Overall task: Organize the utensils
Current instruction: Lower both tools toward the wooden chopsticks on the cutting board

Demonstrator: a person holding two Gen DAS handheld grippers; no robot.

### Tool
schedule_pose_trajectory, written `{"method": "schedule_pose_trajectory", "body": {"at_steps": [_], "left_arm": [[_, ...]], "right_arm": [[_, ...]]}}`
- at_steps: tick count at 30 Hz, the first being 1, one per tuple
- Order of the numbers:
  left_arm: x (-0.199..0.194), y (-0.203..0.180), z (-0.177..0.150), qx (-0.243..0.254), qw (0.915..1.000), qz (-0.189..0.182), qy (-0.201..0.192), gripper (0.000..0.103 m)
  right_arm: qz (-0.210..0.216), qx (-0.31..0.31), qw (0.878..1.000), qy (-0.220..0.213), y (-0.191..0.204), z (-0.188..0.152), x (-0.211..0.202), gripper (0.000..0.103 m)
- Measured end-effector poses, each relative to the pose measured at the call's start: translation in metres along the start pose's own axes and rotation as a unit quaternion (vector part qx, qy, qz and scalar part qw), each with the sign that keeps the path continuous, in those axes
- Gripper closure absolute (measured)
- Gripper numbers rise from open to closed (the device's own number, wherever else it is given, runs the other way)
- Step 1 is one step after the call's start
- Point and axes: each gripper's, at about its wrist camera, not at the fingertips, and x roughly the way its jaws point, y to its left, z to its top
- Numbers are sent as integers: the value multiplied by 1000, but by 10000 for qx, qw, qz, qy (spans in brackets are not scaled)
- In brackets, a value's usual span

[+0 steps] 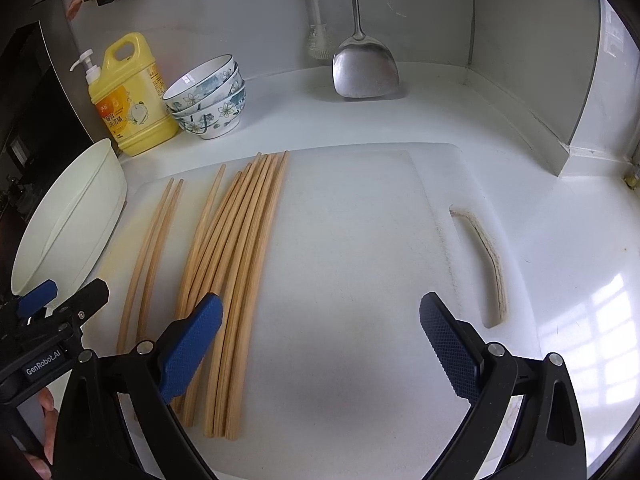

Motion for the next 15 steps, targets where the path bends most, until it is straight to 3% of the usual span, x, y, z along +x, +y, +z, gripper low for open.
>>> {"method": "schedule_pose_trajectory", "body": {"at_steps": [15], "left_arm": [[24, 1, -3, 6, 9998, -36, 194, 6]], "right_arm": [[-556, -330, 9979, 27, 15, 2, 18, 9]]}}
